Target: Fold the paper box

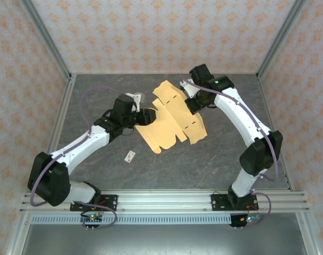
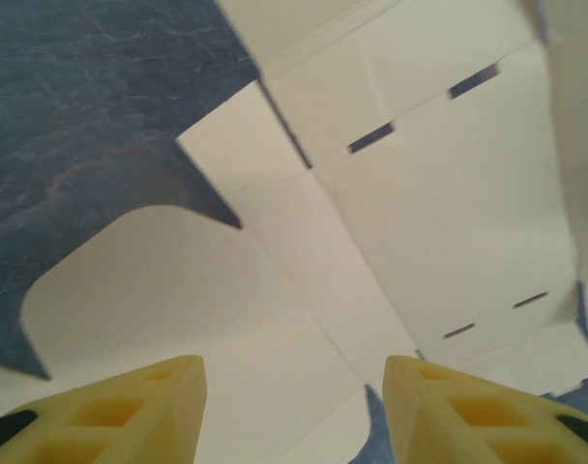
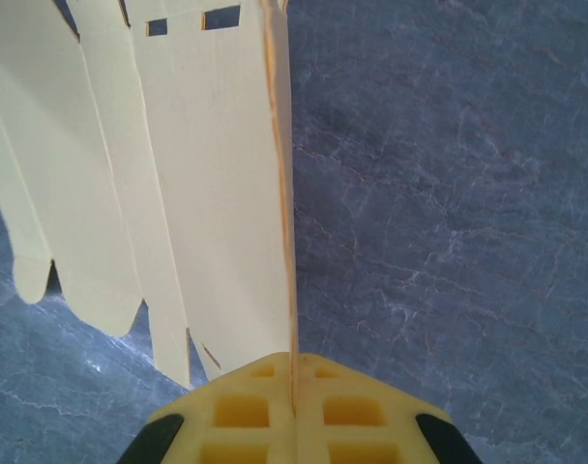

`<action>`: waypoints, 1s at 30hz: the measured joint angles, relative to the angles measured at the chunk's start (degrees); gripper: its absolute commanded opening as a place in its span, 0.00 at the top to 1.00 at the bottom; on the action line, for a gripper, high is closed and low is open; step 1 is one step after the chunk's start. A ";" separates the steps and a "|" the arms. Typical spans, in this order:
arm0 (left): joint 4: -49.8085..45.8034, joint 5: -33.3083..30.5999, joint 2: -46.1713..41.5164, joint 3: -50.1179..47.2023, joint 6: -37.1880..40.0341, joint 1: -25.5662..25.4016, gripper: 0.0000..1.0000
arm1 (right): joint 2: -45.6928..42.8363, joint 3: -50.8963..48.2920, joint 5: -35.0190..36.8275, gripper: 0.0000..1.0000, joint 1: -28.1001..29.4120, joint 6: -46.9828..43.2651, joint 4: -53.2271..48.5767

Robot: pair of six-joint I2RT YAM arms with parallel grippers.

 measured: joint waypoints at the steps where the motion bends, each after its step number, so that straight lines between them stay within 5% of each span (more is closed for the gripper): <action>1: 1.33 0.00 0.94 -0.09 -1.44 -0.46 0.52 | 1.05 0.22 0.66 1.00 0.35 0.31 -0.24; 12: 14.16 3.34 18.01 0.87 -15.04 -2.91 0.71 | 8.37 5.05 2.51 1.00 1.11 1.11 -2.10; 30: 23.37 4.15 24.00 5.14 -24.22 -5.84 0.85 | 8.48 7.32 2.73 1.00 1.14 1.14 -3.56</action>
